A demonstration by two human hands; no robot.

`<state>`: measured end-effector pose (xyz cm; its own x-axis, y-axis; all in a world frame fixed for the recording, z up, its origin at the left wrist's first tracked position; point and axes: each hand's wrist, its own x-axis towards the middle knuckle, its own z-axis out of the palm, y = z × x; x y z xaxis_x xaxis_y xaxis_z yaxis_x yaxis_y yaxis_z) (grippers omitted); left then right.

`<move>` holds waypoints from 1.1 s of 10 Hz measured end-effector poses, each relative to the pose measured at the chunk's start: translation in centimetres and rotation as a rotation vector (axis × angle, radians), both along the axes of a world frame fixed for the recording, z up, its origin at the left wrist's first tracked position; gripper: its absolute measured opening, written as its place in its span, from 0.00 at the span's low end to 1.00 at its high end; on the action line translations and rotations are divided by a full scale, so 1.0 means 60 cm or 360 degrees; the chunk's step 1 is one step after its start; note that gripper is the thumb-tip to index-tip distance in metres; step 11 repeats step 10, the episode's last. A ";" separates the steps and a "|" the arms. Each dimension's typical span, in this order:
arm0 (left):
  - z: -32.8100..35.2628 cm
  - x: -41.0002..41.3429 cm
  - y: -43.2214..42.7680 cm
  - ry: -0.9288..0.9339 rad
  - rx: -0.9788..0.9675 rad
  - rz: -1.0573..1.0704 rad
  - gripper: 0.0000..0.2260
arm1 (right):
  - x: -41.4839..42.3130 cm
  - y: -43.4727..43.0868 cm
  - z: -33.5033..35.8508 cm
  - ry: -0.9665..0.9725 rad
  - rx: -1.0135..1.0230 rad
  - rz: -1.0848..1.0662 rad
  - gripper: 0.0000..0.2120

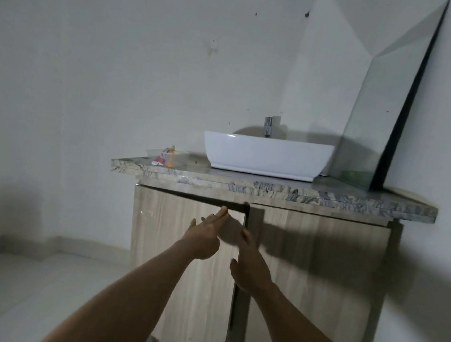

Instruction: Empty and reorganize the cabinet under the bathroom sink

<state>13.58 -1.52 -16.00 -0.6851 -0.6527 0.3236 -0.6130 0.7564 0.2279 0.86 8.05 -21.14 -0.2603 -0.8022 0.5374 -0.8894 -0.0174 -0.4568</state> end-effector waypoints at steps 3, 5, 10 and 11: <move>-0.039 -0.051 -0.084 -0.0188 -0.0163 0.0091 0.39 | -0.101 -0.081 -0.026 0.0811 0.0370 -0.0463 0.43; -0.060 -0.083 -0.115 -0.0188 -0.0187 0.0164 0.42 | -0.119 -0.107 -0.036 0.0833 0.0304 -0.0547 0.46; -0.031 -0.067 -0.029 -0.0316 0.0036 0.0098 0.35 | -0.115 -0.007 0.012 0.0466 0.0449 -0.0277 0.36; -0.031 -0.067 -0.029 -0.0316 0.0036 0.0098 0.35 | -0.115 -0.007 0.012 0.0466 0.0449 -0.0277 0.36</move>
